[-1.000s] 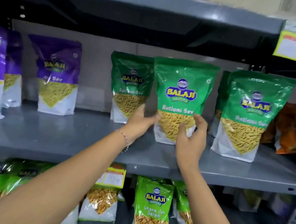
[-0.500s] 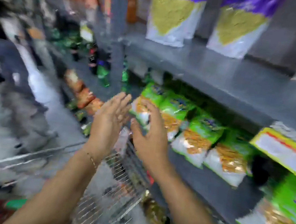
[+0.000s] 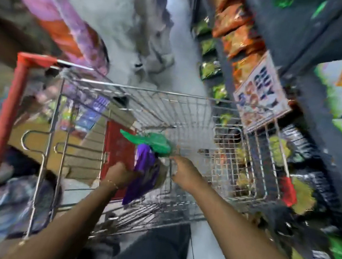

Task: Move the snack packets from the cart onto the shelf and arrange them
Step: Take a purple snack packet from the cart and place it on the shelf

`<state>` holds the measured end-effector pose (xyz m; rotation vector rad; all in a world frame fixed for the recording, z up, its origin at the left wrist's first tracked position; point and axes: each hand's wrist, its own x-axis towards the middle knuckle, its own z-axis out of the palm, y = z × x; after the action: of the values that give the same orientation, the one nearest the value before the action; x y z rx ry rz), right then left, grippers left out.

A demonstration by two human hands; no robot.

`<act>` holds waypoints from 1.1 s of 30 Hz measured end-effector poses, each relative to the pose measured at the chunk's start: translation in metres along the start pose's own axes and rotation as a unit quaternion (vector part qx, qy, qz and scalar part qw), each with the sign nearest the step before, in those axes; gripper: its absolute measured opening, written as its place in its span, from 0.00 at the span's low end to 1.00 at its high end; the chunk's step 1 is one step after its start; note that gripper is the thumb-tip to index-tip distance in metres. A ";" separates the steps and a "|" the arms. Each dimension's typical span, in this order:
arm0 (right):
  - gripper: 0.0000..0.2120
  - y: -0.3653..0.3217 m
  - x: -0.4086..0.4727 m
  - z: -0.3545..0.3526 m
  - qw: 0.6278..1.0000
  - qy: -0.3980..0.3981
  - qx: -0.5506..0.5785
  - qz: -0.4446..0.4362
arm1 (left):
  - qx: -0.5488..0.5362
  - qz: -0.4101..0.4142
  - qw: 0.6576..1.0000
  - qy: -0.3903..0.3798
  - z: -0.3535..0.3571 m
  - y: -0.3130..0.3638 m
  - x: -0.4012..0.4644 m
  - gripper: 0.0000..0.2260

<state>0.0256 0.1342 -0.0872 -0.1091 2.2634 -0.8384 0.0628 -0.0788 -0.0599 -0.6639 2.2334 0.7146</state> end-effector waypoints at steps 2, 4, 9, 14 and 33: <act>0.28 0.012 0.023 0.022 0.999 -0.038 0.002 0.014 | 0.042 0.014 0.999 -0.016 0.013 -0.002 0.003 0.24; 0.28 0.005 0.026 0.028 0.999 -0.049 0.010 0.014 | 0.049 0.062 0.997 -0.019 0.022 -0.002 0.006 0.19; 0.27 0.011 0.036 0.034 0.999 -0.044 0.027 0.016 | 0.124 0.164 0.978 -0.030 0.013 0.014 0.003 0.14; 0.37 0.056 0.034 0.024 0.992 -0.038 0.121 0.026 | 0.227 0.306 0.921 -0.086 -0.023 0.063 -0.028 0.19; 0.24 -0.030 -0.275 -0.215 0.802 0.440 0.369 -0.167 | -0.330 0.669 0.656 0.114 -0.123 0.314 -0.266 0.33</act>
<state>0.0862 0.3096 0.2098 0.3238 2.5274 -2.2829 -0.0231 0.1331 0.3038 0.9071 2.3631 2.3037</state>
